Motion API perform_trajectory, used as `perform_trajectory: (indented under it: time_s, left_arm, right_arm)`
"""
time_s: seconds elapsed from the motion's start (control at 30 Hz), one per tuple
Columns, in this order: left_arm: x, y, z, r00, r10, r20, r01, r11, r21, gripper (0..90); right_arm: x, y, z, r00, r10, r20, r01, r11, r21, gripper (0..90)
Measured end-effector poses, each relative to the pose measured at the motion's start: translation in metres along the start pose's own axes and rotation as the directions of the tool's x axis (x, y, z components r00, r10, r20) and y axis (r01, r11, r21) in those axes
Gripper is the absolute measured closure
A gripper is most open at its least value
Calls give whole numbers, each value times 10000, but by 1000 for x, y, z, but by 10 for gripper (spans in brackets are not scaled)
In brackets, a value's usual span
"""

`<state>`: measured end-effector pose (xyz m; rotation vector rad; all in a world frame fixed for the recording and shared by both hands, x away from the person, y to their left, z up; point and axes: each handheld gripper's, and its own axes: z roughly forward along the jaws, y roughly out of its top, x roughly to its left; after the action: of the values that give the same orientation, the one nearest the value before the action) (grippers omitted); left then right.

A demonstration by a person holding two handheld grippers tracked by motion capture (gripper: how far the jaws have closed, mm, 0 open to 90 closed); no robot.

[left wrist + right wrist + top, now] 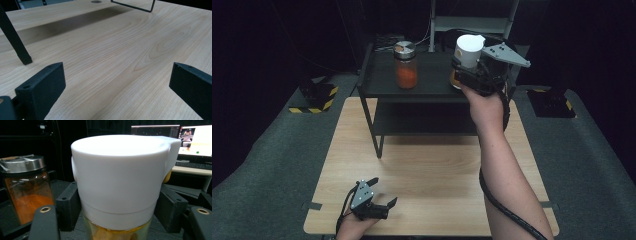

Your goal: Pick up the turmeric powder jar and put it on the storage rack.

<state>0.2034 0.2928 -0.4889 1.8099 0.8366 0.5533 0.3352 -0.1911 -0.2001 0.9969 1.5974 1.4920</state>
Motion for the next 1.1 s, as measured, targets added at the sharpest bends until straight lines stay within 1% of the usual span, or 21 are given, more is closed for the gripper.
perform_trajectory:
  time_s: [0.1,0.17,0.3,0.5,0.57,0.7,0.8,0.97,1.03,1.1]
  left_arm:
    - [0,0,0,10000,-17,7,17,10000,11,7]
    - [0,0,0,10000,-22,8,22,10000,-23,7]
    - [1,0,0,10000,-32,16,32,10000,-20,7]
    - [1,0,0,10000,-35,52,35,10000,1,7]
    - [2,0,0,10000,-51,76,51,10000,11,7]
    - [2,0,0,9999,-44,102,44,10000,6,7]
    - [2,0,0,9999,-43,103,43,10000,-18,7]
    - [4,-1,-1,9998,-159,112,160,9998,-73,7]
    - [3,-1,-1,9998,-142,117,142,9999,-61,7]
    - [3,-1,0,9999,-119,116,120,9999,-50,7]
  right_arm:
    - [-1,1,2,9999,123,22,-123,9999,26,300]
    - [0,1,4,10000,70,29,-70,10000,33,300]
    - [-1,-1,6,9999,117,14,-117,9999,-21,300]
    - [-6,-5,10,9994,293,-197,-296,9995,-139,289]
    - [-6,-5,11,9995,207,-237,-211,9997,-159,289]
    - [-7,-9,12,9994,208,-266,-214,9995,-219,290]
    - [-7,-10,14,9997,41,-256,-43,9999,-108,292]
    - [-7,-11,13,9996,53,-268,-58,9998,-168,290]
    - [-8,-11,11,9995,58,-313,-65,9997,-224,271]
    - [-7,-11,9,9996,62,-280,-69,9996,-280,218]
